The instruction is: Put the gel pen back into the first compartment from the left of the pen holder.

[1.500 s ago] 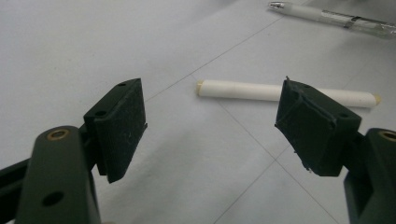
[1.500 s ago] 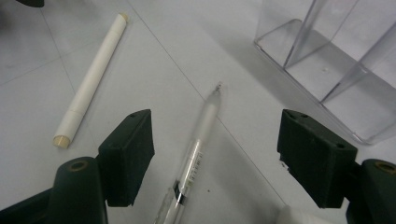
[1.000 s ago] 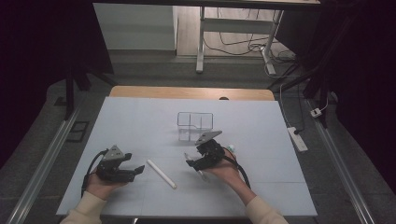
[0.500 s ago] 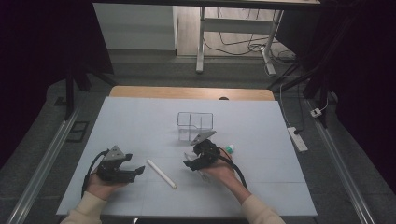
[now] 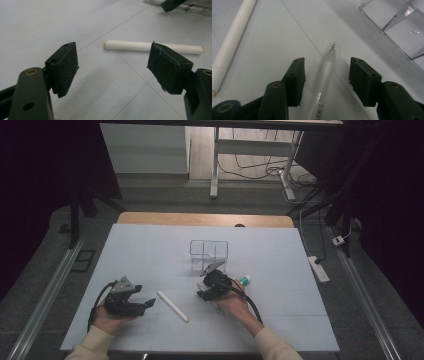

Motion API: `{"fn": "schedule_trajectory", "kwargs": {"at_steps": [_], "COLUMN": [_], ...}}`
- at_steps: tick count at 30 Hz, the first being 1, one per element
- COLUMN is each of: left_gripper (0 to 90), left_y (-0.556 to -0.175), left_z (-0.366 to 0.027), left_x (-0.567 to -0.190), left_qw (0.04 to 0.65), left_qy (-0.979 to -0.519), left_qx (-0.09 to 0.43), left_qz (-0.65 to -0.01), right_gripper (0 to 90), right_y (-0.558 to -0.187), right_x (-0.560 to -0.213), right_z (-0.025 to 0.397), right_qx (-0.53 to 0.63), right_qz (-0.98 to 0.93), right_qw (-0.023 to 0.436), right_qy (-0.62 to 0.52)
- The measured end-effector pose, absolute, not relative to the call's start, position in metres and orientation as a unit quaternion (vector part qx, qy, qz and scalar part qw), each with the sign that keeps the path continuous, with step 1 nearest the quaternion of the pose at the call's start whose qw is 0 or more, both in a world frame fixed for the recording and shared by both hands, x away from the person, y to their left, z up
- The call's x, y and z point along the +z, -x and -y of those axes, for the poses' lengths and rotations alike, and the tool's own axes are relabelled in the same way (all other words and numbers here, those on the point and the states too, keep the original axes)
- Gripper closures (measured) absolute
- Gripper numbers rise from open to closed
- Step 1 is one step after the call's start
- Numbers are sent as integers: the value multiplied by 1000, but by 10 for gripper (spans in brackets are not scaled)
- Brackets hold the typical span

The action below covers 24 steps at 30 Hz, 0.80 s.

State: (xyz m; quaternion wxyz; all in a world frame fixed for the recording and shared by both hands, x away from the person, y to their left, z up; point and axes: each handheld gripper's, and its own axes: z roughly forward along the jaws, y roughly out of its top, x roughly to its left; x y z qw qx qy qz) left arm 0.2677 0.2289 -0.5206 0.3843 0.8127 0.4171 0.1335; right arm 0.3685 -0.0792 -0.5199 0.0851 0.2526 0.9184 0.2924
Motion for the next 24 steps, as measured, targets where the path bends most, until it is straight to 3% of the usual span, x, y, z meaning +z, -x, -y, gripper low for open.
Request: {"fn": "schedule_trajectory", "kwargs": {"at_steps": [11, 24], "left_gripper": [243, 244], "left_y": [-268, -268], "left_z": [-229, -230], "left_x": [-521, -521], "left_qw": [384, 384], "left_qy": [-813, -812], "left_qx": [134, 133], "left_qz": [-417, -419], "right_gripper": [686, 779], "right_y": [-362, -361], "right_x": [-517, -516], "right_z": [73, 72], "right_qx": [274, 269], "right_qz": [-925, -923], "right_qw": [99, 96], "right_qy": [-243, -259]}}
